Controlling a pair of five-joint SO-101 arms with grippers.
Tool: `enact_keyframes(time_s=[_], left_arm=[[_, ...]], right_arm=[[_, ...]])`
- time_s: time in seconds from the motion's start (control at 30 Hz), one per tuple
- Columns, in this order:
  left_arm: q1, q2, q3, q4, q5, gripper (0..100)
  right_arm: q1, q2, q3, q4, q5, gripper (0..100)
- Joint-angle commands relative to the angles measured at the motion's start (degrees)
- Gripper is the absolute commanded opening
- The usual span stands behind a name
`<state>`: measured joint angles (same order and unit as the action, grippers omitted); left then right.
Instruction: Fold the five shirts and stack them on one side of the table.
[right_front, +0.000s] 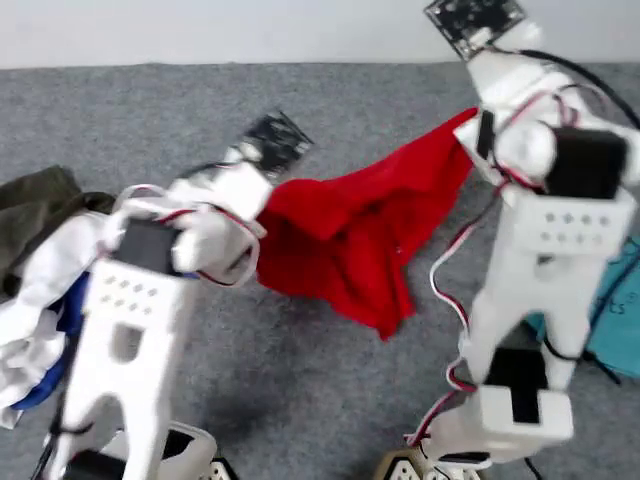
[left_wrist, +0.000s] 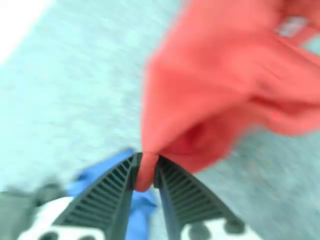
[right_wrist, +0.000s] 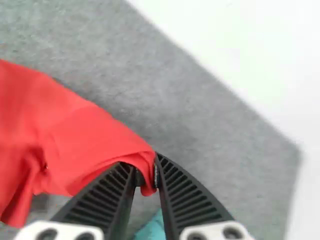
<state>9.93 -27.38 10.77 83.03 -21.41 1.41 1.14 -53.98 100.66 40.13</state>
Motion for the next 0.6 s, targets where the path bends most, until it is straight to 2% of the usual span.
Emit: enact_keyframes(time_s=[0.0,0.2,0.5,0.57], left_arm=[[-5.4,-5.4,-7.9,0.3,-0.9,1],[-9.1,-5.9,-18.2,-0.2,-0.8,1],[-9.1,-5.7,-33.2,-9.6,-1.1,1],[-9.1,-6.1,-35.6,-10.1,-3.2,1]], right_arm=[[2.1,-7.6,-0.7,0.8,2.9,0.9],[5.7,-16.8,-0.7,-7.6,4.0,0.9],[5.8,-26.0,-0.7,-16.5,11.7,0.9],[7.4,-27.9,-0.7,-18.3,12.6,0.9]])
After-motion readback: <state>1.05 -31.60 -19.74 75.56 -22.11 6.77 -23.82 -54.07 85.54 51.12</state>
